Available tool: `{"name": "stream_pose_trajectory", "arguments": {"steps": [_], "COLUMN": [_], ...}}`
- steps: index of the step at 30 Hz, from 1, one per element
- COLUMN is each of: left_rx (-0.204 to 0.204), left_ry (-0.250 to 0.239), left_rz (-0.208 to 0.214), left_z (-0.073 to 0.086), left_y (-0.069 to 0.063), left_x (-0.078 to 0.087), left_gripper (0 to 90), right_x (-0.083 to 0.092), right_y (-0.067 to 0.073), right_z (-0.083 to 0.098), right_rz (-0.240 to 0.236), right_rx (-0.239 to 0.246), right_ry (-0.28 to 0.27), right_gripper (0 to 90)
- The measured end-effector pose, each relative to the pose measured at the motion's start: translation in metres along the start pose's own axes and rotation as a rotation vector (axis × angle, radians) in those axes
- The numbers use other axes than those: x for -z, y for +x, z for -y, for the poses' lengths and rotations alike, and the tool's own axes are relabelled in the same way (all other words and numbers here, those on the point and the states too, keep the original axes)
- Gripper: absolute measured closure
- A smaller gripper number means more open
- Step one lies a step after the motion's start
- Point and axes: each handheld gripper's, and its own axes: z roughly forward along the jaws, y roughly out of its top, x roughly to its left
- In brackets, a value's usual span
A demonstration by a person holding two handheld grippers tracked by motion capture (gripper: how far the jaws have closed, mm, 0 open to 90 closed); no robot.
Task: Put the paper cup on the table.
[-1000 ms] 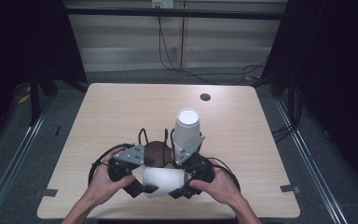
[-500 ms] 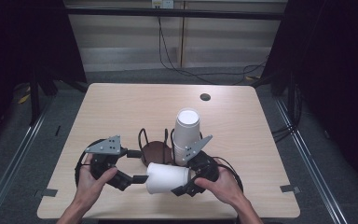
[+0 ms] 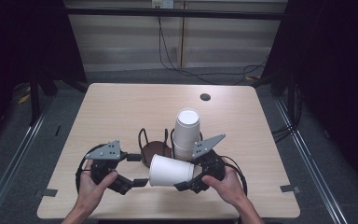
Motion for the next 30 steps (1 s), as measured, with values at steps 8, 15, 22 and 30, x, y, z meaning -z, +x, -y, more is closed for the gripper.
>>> {"name": "stream_pose_trajectory", "arguments": {"steps": [8,15,22,30], "left_rx": [0.001,0.010,-0.003,0.020], "left_ry": [-0.012,-0.024,-0.067,-0.130], "left_rz": [-0.008,-0.012,0.010,0.035], "left_z": [0.005,0.006,0.005,0.005], "left_y": [-0.001,-0.001,-0.004,-0.006], "left_x": [0.001,-0.003,-0.003,-0.007], "left_gripper": [15.6,15.7,15.6,16.6], "right_x": [0.008,0.014,0.017,0.020], "right_y": [-0.002,-0.005,-0.006,-0.007], "right_z": [0.003,0.005,0.007,0.006], "right_rz": [-0.010,-0.022,-0.057,-0.051], "right_rx": [-0.003,-0.008,-0.018,-0.025], "right_ry": [-0.055,-0.120,-0.177,-0.225], "right_gripper": [25.5,25.5,25.5,25.4]}}
